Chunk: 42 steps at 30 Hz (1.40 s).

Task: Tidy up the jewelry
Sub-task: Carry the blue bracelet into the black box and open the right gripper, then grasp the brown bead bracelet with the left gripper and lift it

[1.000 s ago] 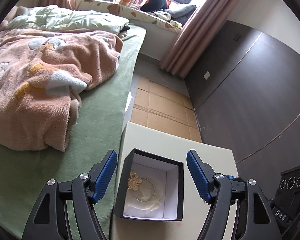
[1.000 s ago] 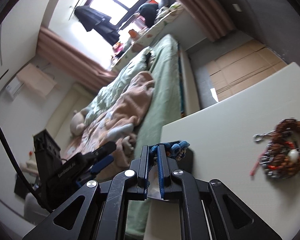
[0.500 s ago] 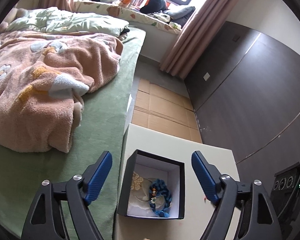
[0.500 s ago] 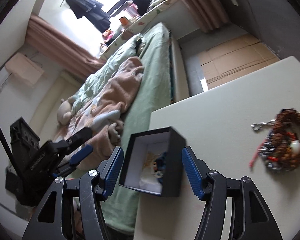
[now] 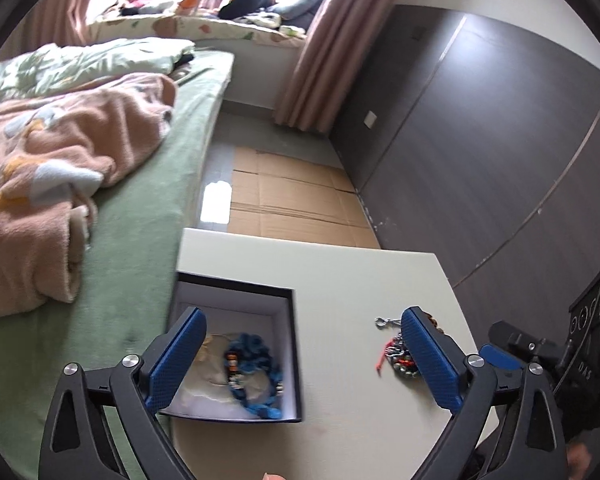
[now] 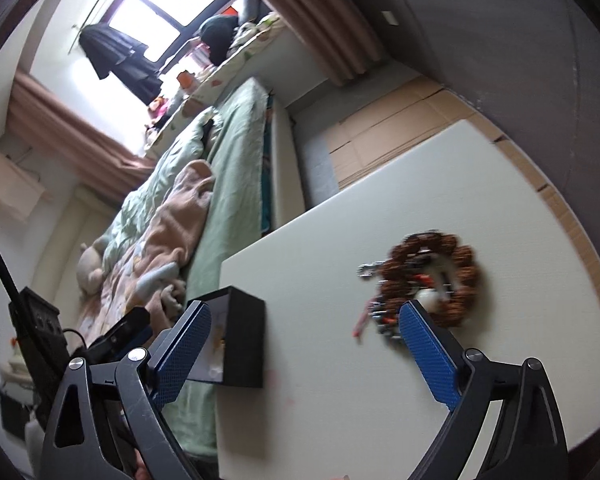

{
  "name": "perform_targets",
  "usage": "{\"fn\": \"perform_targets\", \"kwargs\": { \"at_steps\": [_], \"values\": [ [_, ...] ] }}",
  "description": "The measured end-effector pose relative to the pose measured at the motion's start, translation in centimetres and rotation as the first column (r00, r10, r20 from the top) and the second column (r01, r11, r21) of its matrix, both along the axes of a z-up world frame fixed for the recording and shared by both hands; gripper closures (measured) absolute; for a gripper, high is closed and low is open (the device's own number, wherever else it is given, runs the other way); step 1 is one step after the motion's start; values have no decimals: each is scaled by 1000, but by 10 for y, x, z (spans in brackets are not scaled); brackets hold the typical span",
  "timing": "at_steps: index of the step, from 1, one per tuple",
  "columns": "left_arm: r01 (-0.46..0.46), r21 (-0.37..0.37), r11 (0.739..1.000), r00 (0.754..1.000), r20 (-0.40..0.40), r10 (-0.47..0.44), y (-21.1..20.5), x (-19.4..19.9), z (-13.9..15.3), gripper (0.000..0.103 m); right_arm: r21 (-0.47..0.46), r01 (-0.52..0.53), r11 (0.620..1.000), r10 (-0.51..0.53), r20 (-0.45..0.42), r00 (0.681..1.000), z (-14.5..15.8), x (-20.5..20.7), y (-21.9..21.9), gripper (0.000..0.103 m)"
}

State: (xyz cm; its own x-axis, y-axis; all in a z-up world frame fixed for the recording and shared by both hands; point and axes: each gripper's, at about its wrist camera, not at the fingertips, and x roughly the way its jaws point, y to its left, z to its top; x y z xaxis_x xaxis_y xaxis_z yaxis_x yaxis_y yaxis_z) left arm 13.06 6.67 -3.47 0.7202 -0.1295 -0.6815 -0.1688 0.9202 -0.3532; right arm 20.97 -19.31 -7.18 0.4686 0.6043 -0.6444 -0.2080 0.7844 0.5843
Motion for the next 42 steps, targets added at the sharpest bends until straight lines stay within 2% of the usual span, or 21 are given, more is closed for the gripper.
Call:
{"fn": "perform_targets", "kwargs": {
  "at_steps": [12,18,23,26,29,30,34,40,42],
  "values": [
    [80,9,997,996,-43,-80,-52,24,-15,5,-29,92,995,-94,-66,993,-9,5,-46,4],
    [123,18,992,991,-54,-122,-77,37,-24,5,-6,185,983,-184,-152,971,-26,14,-70,4],
    [168,35,985,984,-72,-165,-99,49,-34,5,-2,225,974,-222,-190,956,-34,19,-83,4],
    [199,51,979,977,-85,-195,-112,58,-40,15,9,240,971,-233,-217,948,-39,23,-89,6],
    [222,45,974,970,-110,-216,-122,68,-49,26,24,262,965,-248,-255,935,-45,26,-96,19],
    [224,41,974,969,-117,-218,-124,71,-52,29,24,273,962,-257,-265,929,-46,26,-98,19],
    [232,45,972,964,-144,-224,-133,83,-64,30,-9,300,954,-291,-273,917,-43,29,-103,19],
    [256,36,966,953,-175,-246,-145,96,-79,40,-35,325,945,-323,-252,912,-38,37,-113,19],
    [255,31,966,951,-191,-245,-148,100,-85,47,-29,326,945,-322,-262,910,-39,40,-114,19]
  ]
}}
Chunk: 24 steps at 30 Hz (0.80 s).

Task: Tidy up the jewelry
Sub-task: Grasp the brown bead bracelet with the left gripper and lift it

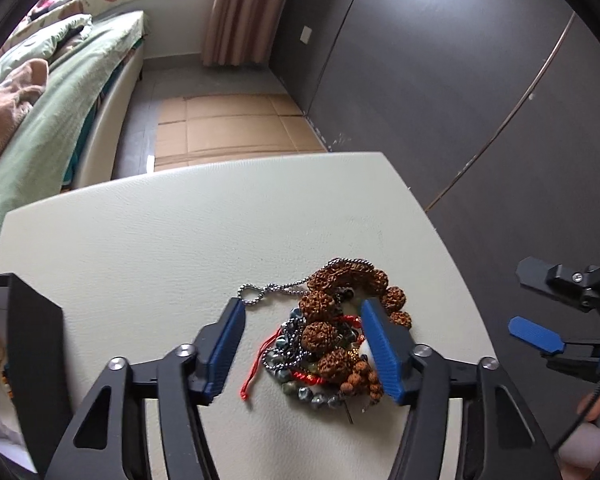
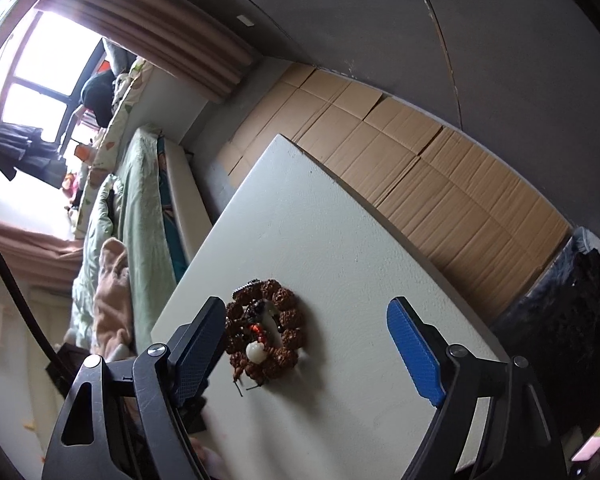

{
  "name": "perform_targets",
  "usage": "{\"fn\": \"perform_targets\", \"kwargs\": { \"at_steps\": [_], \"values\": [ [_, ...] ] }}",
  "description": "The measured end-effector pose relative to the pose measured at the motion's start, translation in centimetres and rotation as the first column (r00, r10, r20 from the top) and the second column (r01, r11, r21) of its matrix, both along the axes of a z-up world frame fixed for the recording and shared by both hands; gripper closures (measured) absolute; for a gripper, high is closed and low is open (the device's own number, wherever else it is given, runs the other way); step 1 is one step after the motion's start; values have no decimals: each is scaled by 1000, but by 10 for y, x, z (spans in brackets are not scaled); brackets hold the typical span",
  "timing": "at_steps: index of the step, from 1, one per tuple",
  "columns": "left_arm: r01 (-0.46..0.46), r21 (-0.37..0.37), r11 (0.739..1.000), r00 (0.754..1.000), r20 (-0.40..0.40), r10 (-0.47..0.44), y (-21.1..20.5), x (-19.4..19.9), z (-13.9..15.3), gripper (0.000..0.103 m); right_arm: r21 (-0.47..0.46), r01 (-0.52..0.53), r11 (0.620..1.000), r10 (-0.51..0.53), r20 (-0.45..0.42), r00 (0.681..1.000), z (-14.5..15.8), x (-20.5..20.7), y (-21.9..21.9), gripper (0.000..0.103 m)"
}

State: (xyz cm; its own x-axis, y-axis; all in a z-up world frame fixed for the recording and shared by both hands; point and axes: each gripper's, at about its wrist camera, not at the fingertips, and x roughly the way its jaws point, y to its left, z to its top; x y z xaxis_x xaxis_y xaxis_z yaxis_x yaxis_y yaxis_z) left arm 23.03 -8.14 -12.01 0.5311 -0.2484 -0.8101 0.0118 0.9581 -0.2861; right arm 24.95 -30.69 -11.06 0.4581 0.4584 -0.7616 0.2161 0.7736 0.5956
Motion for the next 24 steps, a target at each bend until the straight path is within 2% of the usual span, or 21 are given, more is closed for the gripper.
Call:
{"fn": "perform_targets", "kwargs": {
  "at_steps": [2,4,5,8,10,14,24],
  "values": [
    [14,-23,1000,1000,-12,-14,-2,2,-5,51,11,0,1000,0,-6,1000,-2,2,-1,19],
    [21,-12,1000,1000,-17,-21,-7,3,-8,60,27,-6,1000,6,-11,1000,-4,4,-1,19],
    [27,-5,1000,999,-25,-27,-9,3,-10,69,40,-11,999,12,-13,1000,-4,5,-1,19],
    [32,11,999,999,-21,-32,-10,2,-11,81,84,-32,996,33,-14,999,-8,5,1,19],
    [45,6,999,999,-24,-45,-10,1,-10,82,98,-41,994,43,-19,999,-9,5,4,19],
    [72,6,997,997,23,-72,-10,-11,7,82,108,-45,993,49,-32,998,-13,4,7,19],
    [100,-81,992,992,88,-92,9,-39,47,82,84,-50,995,53,-33,998,-15,-4,10,19]
  ]
}}
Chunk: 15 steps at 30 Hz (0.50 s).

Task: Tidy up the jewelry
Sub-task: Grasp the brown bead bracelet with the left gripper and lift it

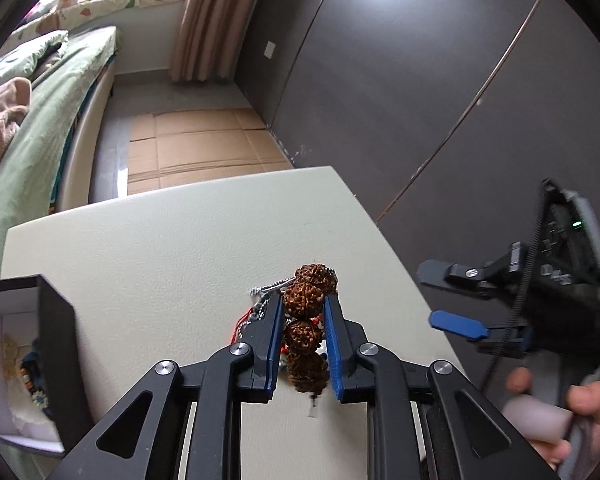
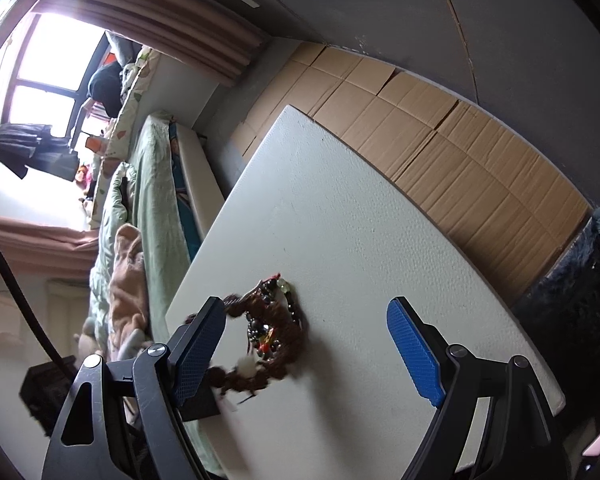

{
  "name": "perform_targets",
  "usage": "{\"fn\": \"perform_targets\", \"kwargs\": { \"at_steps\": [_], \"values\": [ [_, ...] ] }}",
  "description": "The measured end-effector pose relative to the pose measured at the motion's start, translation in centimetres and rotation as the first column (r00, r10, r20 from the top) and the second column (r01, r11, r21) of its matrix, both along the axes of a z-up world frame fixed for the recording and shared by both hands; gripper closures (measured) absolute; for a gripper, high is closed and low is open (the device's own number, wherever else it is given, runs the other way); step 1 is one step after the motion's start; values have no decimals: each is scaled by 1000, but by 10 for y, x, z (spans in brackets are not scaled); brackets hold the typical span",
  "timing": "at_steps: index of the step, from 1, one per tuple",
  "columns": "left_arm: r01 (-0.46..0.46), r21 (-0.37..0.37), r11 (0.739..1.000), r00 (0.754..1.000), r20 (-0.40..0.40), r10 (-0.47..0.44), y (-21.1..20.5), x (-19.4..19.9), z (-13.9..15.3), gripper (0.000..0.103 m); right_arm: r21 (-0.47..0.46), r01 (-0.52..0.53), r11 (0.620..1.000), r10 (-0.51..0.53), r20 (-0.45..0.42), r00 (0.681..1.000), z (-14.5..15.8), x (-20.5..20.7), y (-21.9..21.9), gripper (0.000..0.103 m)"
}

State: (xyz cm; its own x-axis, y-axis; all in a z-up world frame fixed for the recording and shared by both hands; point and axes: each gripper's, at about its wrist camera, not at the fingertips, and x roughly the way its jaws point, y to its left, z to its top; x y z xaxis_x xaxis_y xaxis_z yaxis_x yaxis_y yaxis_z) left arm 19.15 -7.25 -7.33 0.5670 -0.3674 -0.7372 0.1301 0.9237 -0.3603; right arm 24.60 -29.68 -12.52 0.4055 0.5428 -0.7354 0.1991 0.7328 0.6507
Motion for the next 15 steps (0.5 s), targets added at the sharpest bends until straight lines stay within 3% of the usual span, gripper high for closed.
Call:
{"fn": "perform_targets", "kwargs": {
  "at_steps": [15],
  "values": [
    [-88,-17,996,995,49,89,53,-26,28,82,-66,-63,996,65,27,998,0,-9,20,19]
  ]
}}
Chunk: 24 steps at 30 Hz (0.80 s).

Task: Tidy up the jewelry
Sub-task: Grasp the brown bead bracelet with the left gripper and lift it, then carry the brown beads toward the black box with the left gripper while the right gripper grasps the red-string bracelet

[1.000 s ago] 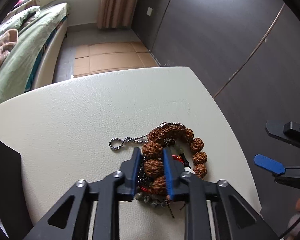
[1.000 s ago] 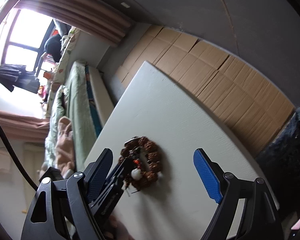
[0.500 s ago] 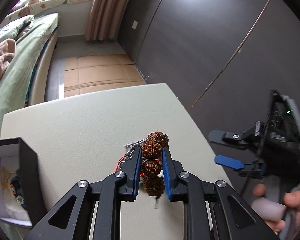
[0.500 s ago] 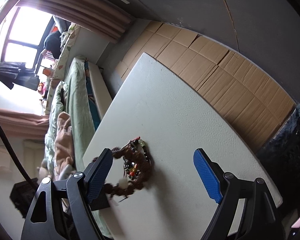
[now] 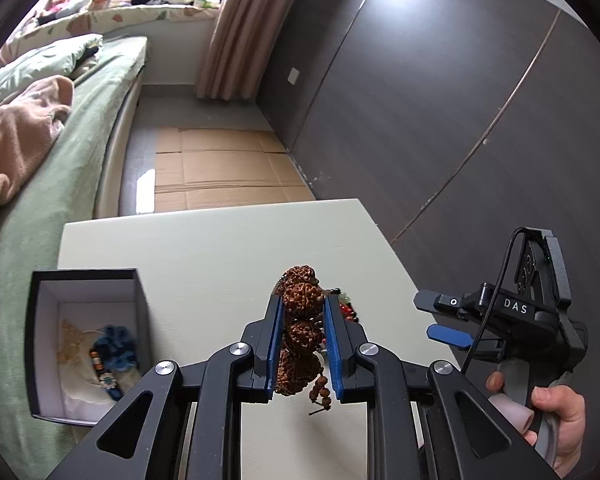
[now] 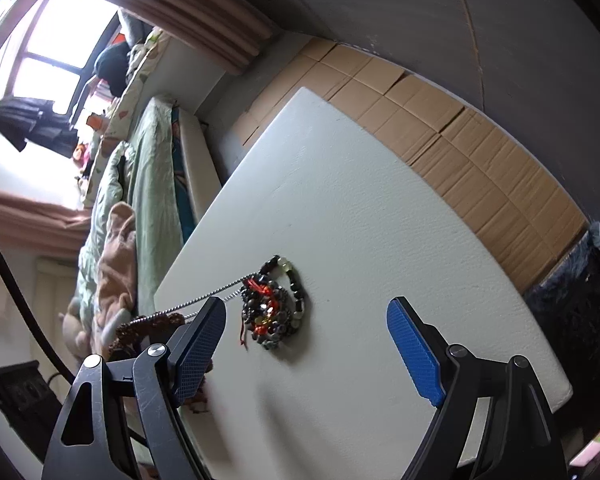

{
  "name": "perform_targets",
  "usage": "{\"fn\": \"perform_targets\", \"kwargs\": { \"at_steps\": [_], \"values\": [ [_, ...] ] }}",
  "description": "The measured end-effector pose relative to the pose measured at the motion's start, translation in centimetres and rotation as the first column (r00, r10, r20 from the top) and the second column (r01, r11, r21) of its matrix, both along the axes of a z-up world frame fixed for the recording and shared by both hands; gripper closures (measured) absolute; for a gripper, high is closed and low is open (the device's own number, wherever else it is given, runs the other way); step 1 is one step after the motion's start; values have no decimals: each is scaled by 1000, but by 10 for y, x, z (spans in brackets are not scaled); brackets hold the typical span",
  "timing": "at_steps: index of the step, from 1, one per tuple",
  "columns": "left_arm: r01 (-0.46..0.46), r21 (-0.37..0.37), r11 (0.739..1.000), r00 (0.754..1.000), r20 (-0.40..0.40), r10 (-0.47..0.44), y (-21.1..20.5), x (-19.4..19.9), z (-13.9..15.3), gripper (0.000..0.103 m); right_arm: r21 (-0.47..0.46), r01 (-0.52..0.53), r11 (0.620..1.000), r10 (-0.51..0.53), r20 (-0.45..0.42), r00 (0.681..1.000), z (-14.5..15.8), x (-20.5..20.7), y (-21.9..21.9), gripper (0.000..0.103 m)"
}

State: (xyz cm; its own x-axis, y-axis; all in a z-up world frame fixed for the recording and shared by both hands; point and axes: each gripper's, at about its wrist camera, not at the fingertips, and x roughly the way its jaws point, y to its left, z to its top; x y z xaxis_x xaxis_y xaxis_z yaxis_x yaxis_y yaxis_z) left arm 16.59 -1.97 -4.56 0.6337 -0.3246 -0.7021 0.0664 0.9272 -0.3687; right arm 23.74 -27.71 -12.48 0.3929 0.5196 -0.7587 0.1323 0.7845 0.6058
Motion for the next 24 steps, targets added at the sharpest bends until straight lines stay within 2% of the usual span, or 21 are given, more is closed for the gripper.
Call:
{"fn": "perform_targets", "kwargs": {
  "at_steps": [2,5,13,18,22,24],
  "values": [
    [13,20,1000,1000,-13,-12,1,-1,-1,82,-12,-22,1000,22,15,1000,2,0,8,19],
    [60,51,997,997,-49,-57,-3,-4,-11,82,-34,-52,998,53,35,998,4,0,16,29],
    [113,121,986,987,-126,-97,-8,-9,-34,82,-71,-121,990,124,37,992,3,0,41,31],
    [99,109,989,985,-152,-81,5,-13,-39,82,-81,-148,986,150,27,988,-1,1,49,31],
    [84,82,993,989,-128,-73,16,-19,-28,82,-74,-166,983,169,28,985,-2,-1,55,31],
    [88,60,994,990,-117,-81,19,-23,-23,82,-41,-186,982,188,31,982,-3,-3,60,31]
  ]
}}
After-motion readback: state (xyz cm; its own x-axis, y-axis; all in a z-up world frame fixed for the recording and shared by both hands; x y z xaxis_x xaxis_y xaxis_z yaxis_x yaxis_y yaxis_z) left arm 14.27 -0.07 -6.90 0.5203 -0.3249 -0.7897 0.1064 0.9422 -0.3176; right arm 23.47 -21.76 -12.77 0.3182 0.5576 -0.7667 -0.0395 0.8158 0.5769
